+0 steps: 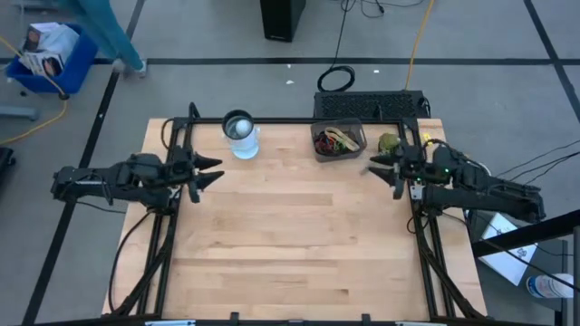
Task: Pick and place rubber bands into bin
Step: Return to Home Position
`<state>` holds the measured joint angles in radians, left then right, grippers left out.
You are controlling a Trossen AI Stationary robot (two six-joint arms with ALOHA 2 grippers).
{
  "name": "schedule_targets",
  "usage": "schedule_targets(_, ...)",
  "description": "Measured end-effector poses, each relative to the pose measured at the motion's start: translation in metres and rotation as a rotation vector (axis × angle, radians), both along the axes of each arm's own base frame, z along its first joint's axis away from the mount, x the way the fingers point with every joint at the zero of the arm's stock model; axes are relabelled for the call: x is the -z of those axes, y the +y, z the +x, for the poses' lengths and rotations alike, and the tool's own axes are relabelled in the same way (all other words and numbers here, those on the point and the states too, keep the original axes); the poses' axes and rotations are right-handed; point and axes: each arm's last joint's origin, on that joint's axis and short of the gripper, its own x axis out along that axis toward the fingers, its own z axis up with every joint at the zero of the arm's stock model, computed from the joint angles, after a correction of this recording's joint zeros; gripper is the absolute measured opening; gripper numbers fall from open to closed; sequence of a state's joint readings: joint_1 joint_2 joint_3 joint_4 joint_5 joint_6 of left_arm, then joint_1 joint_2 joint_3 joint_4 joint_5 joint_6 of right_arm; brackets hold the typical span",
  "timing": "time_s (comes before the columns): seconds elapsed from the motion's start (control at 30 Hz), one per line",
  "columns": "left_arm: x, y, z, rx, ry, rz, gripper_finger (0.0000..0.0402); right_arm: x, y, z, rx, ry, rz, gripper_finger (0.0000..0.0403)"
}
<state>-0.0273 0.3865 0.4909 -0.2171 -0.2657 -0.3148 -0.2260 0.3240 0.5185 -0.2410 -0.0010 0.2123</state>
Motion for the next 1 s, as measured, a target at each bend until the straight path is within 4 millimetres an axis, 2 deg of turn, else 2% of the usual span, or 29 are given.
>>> schedule_targets(0.17, 0.014, 0.000, -0.013, -0.003, -0.047, 0.016, 0.0209, 0.007, 0.003, -0.011, 0.000, -0.057, -0.009, 0.0166)
schedule_targets(0.57, 0.037, 0.002, -0.038, -0.021, -0.181, 0.014, 0.0209, 0.020, 0.006, -0.024, 0.000, -0.128, -0.044, 0.0166)
schedule_targets(0.8, 0.044, 0.002, -0.036, -0.038, -0.164, 0.002, 0.0209, 0.031, 0.006, -0.025, 0.001, -0.219, -0.061, 0.0166)
schedule_targets(1.0, 0.047, 0.003, -0.035, -0.059, -0.160, 0.018, 0.0209, 0.050, 0.004, -0.016, -0.002, -0.278, -0.061, 0.0165)
